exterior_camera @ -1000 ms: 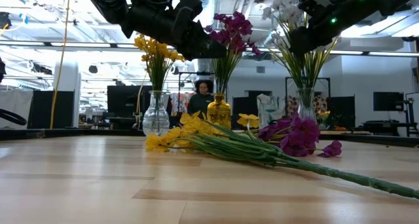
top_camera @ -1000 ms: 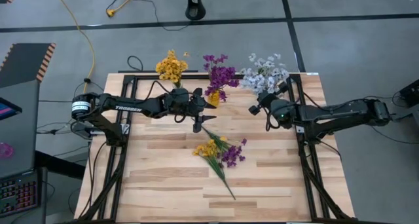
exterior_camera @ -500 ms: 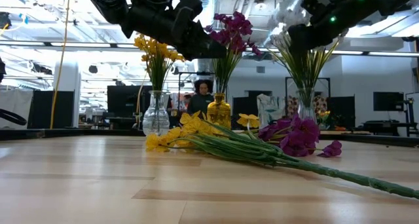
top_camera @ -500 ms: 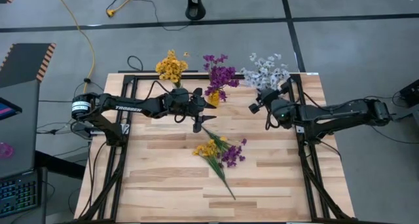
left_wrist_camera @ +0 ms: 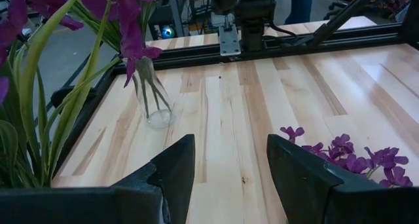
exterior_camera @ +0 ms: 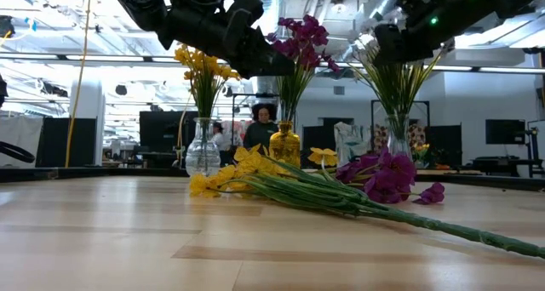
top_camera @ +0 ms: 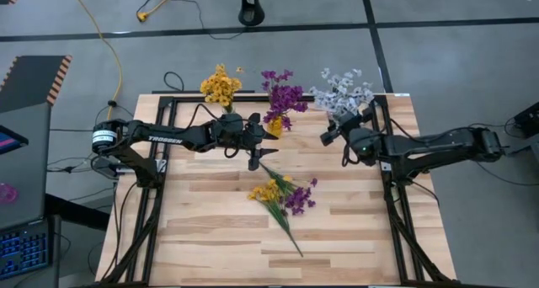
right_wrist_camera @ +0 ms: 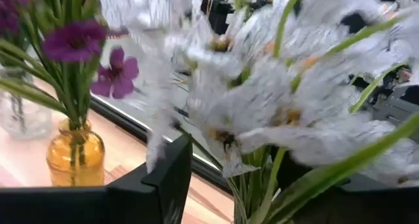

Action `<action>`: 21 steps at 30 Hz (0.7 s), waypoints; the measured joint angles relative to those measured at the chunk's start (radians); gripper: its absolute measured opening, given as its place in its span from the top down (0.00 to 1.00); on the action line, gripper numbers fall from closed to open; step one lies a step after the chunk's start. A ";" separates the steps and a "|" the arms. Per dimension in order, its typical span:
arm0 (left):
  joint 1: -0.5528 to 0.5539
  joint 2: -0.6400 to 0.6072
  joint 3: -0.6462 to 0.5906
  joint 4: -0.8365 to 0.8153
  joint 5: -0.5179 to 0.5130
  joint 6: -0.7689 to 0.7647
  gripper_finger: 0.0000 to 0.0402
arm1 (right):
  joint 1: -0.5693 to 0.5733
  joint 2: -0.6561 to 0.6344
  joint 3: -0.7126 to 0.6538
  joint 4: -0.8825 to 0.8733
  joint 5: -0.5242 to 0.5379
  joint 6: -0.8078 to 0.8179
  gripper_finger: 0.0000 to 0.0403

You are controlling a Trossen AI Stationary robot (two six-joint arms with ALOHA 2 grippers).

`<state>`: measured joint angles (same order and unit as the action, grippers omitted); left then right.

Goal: Sort flowers into vase by color
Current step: Put the white flowers into the right transparent vase

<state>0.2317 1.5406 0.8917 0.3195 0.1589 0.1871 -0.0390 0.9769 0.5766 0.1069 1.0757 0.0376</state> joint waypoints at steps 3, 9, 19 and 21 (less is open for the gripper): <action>0.000 0.000 0.000 0.000 0.000 0.000 0.56 | 0.016 -0.029 0.009 -0.023 -0.001 0.036 0.42; 0.000 0.000 0.000 0.000 0.000 0.002 0.56 | 0.034 -0.084 0.097 -0.325 -0.026 0.222 0.42; 0.000 0.000 0.000 0.000 0.000 0.002 0.56 | 0.028 -0.088 0.233 -0.705 -0.381 0.460 0.42; 0.000 0.000 0.000 -0.001 0.000 0.004 0.56 | 0.029 -0.088 0.244 -0.713 -0.410 0.460 0.42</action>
<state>0.2317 1.5406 0.8917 0.3187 0.1587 0.1911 -0.0100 0.8890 0.8209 -0.6061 0.6659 0.4979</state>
